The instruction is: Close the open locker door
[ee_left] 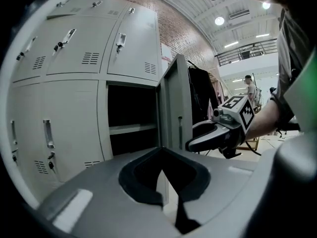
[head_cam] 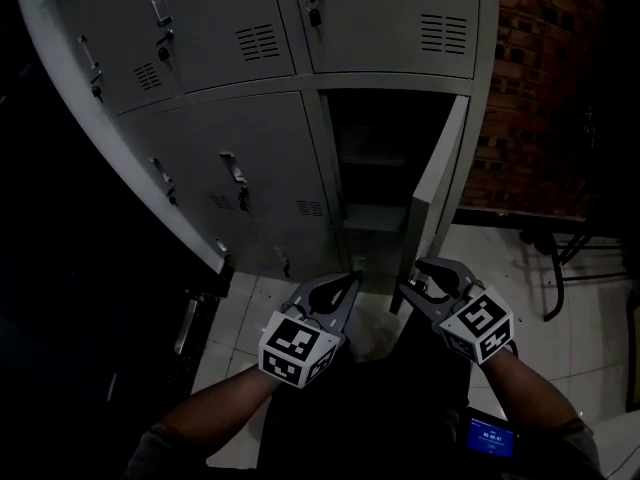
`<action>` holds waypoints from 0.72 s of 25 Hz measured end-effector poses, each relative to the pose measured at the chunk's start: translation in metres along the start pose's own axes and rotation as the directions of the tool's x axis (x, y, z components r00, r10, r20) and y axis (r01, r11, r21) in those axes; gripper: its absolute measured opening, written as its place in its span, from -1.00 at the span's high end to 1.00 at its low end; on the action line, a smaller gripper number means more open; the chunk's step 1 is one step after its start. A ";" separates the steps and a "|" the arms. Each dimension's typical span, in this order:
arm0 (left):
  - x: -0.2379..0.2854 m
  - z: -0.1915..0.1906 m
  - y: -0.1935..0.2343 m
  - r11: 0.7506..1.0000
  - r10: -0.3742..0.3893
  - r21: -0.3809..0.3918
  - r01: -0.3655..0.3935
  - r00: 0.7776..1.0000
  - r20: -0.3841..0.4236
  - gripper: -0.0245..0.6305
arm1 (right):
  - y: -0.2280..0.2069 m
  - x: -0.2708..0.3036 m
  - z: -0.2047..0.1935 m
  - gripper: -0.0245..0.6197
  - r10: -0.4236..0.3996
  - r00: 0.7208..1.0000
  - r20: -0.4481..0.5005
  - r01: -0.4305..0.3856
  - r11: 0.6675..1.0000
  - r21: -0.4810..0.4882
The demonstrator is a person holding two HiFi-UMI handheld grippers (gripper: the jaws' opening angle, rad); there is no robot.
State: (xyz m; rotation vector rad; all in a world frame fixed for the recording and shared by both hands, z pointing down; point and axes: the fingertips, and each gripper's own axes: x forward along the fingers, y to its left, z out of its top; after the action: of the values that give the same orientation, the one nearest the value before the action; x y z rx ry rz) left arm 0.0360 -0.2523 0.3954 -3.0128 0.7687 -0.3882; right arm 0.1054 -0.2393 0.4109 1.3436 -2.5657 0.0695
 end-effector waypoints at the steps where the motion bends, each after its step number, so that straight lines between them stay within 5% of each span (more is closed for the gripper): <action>1: -0.004 -0.001 0.005 1.000 0.012 -0.003 -0.012 1.000 -0.001 0.92 | 0.001 0.006 0.002 0.38 -0.003 1.000 0.001 0.003 1.000 -0.003; 18: -0.066 -0.019 0.079 0.976 0.209 -0.053 -0.209 0.978 -0.008 0.92 | -0.010 0.117 0.024 0.55 -0.017 1.000 0.000 0.017 0.999 -0.036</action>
State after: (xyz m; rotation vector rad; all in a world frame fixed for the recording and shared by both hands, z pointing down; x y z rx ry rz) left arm -0.0617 -0.2896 0.3927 -2.9381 1.1004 -0.3701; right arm 0.0449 -0.3428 0.4142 1.3526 -2.5420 0.0201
